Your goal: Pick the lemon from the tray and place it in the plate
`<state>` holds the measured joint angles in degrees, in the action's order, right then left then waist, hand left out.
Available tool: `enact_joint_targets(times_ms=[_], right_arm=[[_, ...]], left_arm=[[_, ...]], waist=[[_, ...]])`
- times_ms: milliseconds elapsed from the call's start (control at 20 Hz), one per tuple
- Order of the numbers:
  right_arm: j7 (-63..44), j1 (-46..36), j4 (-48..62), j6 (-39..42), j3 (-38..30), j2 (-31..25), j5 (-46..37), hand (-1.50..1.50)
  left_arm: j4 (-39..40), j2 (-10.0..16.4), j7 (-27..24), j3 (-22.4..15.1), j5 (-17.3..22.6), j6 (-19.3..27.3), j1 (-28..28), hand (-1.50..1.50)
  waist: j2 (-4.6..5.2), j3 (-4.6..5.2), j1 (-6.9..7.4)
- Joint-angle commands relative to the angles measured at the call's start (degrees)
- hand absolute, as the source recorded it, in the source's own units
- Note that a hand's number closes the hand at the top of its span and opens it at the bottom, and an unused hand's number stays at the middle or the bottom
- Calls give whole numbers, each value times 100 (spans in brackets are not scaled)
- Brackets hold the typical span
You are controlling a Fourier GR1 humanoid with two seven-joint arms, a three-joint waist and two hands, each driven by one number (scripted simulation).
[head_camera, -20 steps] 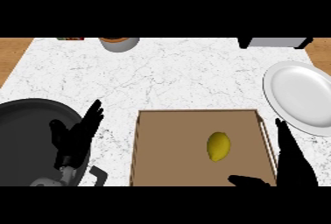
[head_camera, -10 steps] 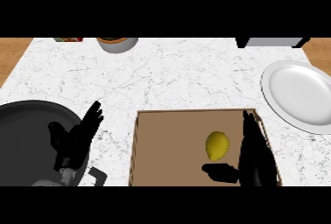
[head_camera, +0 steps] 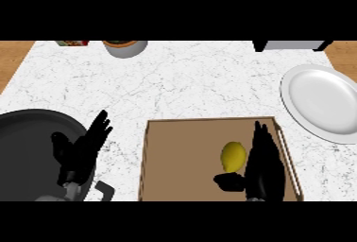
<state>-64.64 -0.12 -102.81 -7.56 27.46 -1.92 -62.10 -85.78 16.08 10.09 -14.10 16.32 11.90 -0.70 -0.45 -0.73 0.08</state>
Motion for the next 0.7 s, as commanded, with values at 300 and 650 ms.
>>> enact_joint_targets(times_ms=[300, 650], right_arm=[[-316, -353, 1021, -30, -320, 189, 246, -150], [392, -360, 1564, 251, -344, 190, 275, 150]], left_arm=[[681, -265, -165, 22, -131, -128, 60, 0], [380, -257, 102, 103, -118, -239, 24, 0]], waist=[[65, 75, 8], [52, 74, 3]])
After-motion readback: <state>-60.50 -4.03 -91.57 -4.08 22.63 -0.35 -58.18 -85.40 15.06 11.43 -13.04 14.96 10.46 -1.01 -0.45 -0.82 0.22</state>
